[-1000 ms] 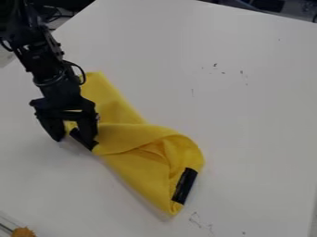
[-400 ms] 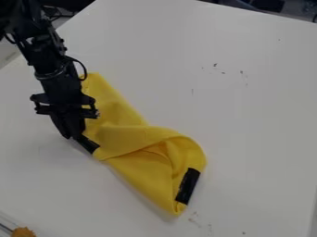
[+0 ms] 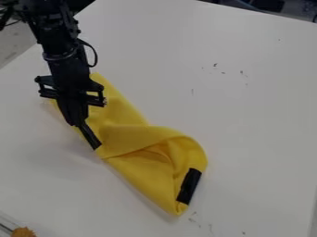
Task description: Unfold the cloth from the left to the right
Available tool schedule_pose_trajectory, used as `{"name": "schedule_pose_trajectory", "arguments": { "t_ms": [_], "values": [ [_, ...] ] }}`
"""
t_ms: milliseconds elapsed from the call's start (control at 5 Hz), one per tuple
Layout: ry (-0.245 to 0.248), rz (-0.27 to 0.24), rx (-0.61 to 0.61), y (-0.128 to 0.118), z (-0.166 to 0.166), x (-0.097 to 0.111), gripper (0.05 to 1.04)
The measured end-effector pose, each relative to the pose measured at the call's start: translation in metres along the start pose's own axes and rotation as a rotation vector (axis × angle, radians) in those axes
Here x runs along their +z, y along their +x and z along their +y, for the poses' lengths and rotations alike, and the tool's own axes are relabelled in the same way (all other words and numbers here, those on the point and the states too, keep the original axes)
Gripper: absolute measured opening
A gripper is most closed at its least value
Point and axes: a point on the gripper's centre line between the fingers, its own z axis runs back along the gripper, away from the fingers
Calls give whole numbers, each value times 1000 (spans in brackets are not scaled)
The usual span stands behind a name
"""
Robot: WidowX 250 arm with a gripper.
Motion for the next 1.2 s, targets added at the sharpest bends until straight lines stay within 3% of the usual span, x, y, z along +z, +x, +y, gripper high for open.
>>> {"name": "schedule_pose_trajectory", "arguments": {
  "t_ms": [200, 400, 600, 1000, 1200],
  "values": [
    [22, -3, -37, 10, -11, 11, 54],
    [40, -20, -104, 32, -26, 27, 54],
    [46, 0, -196, 59, -46, 30, 53],
    [3, 57, -353, 108, -77, 16, 53],
    [-6, 51, -386, 116, -84, 12, 53]
  ]
}}
